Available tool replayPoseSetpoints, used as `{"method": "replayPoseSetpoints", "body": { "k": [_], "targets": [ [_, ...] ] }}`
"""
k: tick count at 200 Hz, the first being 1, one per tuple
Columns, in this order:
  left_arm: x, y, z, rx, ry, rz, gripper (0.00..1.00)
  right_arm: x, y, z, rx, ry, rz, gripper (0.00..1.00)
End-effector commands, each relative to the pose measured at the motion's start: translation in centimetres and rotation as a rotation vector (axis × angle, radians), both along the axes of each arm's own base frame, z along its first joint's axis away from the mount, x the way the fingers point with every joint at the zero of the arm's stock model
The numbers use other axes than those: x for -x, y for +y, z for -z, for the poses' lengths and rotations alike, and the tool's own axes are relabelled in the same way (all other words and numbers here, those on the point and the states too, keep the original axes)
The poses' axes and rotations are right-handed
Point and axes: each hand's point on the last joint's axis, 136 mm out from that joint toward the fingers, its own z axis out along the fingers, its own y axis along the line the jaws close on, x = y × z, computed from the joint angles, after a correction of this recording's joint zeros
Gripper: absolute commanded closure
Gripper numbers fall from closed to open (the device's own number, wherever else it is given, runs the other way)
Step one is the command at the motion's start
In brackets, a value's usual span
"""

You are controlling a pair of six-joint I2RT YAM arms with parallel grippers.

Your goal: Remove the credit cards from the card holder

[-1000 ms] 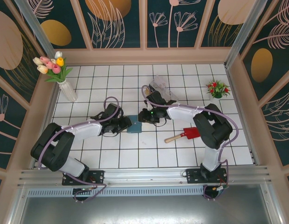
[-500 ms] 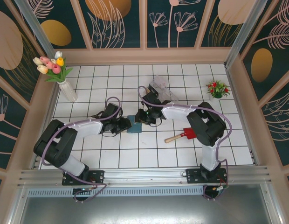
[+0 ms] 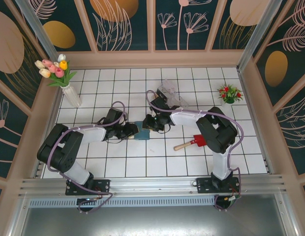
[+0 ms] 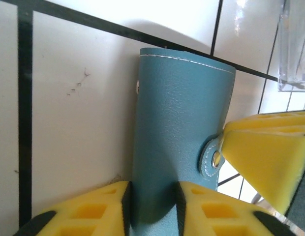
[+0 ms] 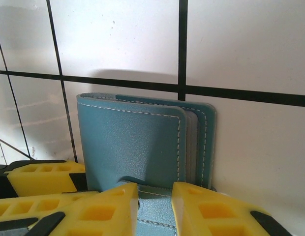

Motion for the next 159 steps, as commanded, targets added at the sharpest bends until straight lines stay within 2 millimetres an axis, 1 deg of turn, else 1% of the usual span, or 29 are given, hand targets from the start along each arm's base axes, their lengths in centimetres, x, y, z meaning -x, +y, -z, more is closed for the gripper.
{"method": "replayPoseSetpoints", "body": {
  "k": [1, 17, 26, 44, 57, 73, 89, 102, 124, 136, 153, 159],
  "targets": [
    [-1.1, -2.2, -2.7, 0.132, -0.11, 0.074, 0.78, -0.1, -0.9, 1.5, 0.056, 0.017, 0.044, 0.71],
    [-1.3, -2.8, -3.9, 0.178, -0.148, 0.098, 0.85, -0.5, -0.5, 0.2, 0.022, -0.009, 0.063, 0.71],
    [-1.4, -3.2, -4.7, 0.202, -0.163, 0.108, 0.86, -0.8, -0.3, -0.9, -0.007, -0.03, 0.08, 0.71],
    [-1.7, -3.4, -6.1, 0.215, -0.193, 0.12, 0.88, -1.7, -0.3, -2.8, -0.039, -0.078, 0.126, 0.66],
    [-1.8, -3.2, -6.5, 0.187, -0.213, 0.13, 0.9, -2.2, -0.7, -3.9, -0.037, -0.116, 0.167, 0.62],
    [-2.1, -2.9, -6.8, 0.142, -0.223, 0.145, 0.95, -2.7, -1.2, -5.2, -0.044, -0.157, 0.196, 0.58],
    [-2.3, -2.8, -6.9, 0.111, -0.227, 0.155, 0.96, -2.8, -1.5, -6.0, -0.048, -0.181, 0.197, 0.58],
    [-2.5, -2.8, -7.3, 0.107, -0.237, 0.153, 0.96, -2.8, -1.6, -5.9, -0.038, -0.179, 0.188, 0.57],
    [-3.0, -2.9, -8.0, 0.106, -0.253, 0.142, 0.96, -2.5, -1.2, -5.0, -0.022, -0.15, 0.163, 0.57],
    [-3.2, -2.8, -8.0, 0.093, -0.254, 0.141, 0.96, -2.3, -1.2, -4.6, -0.009, -0.143, 0.158, 0.57],
    [-3.4, -2.7, -8.0, 0.083, -0.258, 0.14, 0.96, -2.2, -1.7, -4.2, 0.024, -0.157, 0.163, 0.58],
    [-3.4, -2.7, -7.9, 0.079, -0.258, 0.141, 0.96, -2.2, -2.1, -4.0, 0.04, -0.162, 0.167, 0.59]
  ]
}}
